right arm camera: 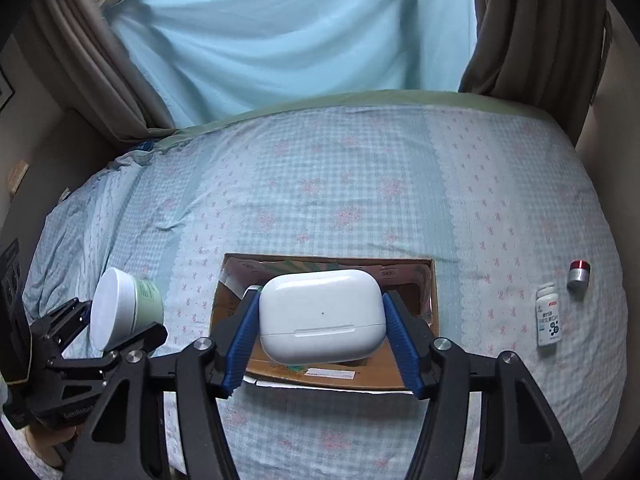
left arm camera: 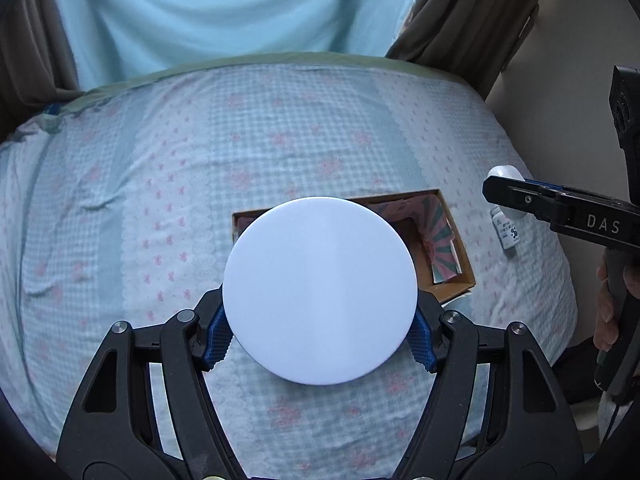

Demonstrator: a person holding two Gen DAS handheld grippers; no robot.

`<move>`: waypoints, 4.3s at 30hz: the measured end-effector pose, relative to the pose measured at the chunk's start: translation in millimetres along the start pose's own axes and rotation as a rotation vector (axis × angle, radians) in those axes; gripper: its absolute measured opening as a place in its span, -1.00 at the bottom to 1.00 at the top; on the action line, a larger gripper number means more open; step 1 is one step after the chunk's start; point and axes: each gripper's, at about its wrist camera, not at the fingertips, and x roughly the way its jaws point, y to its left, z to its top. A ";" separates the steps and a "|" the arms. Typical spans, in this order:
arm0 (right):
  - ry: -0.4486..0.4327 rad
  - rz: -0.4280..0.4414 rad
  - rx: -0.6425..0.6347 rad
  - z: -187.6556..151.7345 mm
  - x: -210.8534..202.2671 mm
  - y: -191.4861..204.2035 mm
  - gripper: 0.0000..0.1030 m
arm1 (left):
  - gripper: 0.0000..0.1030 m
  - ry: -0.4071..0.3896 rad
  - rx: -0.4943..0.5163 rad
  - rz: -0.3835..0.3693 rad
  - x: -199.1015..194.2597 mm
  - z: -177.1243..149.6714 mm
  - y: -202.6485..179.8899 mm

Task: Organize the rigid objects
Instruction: 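Carry the white jar and earbud case into the cardboard box and open both tools, then lift both tools away from the box toward the vitamin bottle and red-lidded jar, then grasp the white vitamin D bottle with the left tool while the right tool grasps the red-lidded jar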

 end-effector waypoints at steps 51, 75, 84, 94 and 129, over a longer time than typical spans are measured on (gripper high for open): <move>0.253 -0.061 0.031 -64.6 133.8 -70.0 1.00 | 0.99 0.194 0.045 0.003 116.3 55.2 -31.5; 0.065 -0.147 0.025 -69.3 -43.9 -29.5 1.00 | 0.99 -0.088 0.049 0.061 -73.0 1.8 -66.0; -0.086 -0.260 0.071 -77.8 -127.4 -78.8 1.00 | 0.99 -0.154 0.059 0.039 -90.5 -10.7 -139.7; -0.101 -0.250 0.119 -69.3 -158.1 -220.8 1.00 | 0.99 -0.103 -0.062 0.061 -36.9 -22.2 -271.7; 0.305 -0.068 0.386 24.8 96.4 -505.5 0.79 | 0.71 0.241 -0.279 0.064 345.3 14.2 -438.1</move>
